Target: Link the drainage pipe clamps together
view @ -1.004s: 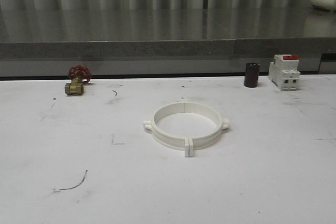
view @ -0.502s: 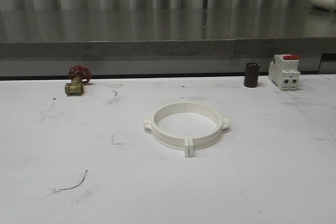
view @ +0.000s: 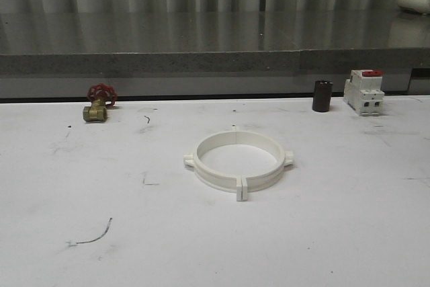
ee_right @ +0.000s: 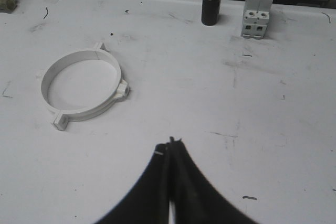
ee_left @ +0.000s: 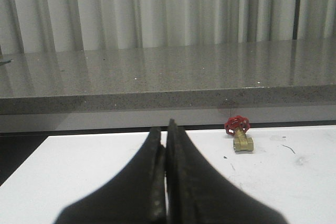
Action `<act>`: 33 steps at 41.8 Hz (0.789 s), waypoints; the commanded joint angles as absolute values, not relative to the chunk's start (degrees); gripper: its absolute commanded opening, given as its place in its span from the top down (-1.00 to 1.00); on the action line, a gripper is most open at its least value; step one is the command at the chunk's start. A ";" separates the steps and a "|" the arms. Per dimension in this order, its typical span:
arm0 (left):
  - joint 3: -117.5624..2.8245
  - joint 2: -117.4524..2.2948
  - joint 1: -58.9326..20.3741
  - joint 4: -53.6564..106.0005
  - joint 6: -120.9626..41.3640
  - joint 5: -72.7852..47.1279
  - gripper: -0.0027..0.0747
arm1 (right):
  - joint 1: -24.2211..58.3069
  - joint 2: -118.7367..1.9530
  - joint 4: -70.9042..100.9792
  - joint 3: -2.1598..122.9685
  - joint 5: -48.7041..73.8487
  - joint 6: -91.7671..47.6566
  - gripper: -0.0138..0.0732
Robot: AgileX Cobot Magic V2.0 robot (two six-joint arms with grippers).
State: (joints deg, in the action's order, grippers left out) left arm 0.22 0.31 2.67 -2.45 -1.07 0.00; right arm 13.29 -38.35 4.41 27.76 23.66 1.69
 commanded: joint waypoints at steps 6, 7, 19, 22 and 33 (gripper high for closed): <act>1.60 1.02 2.33 -2.49 -0.56 4.71 0.98 | 12.97 -38.20 4.32 29.27 19.38 1.49 0.84; 1.60 1.02 2.33 -2.49 -0.56 4.71 0.98 | 12.97 -38.20 4.32 29.27 19.38 1.49 0.84; 1.60 1.02 2.33 -2.49 -0.56 4.71 0.98 | 12.49 -27.90 2.35 23.37 12.21 0.35 0.84; 1.60 1.02 2.33 -2.49 -0.56 4.71 0.98 | 10.68 -21.84 0.84 18.38 6.99 0.35 0.84; 1.60 0.92 2.33 -2.49 -0.56 4.71 0.98 | 1.47 -3.27 0.84 3.05 -3.81 0.35 0.84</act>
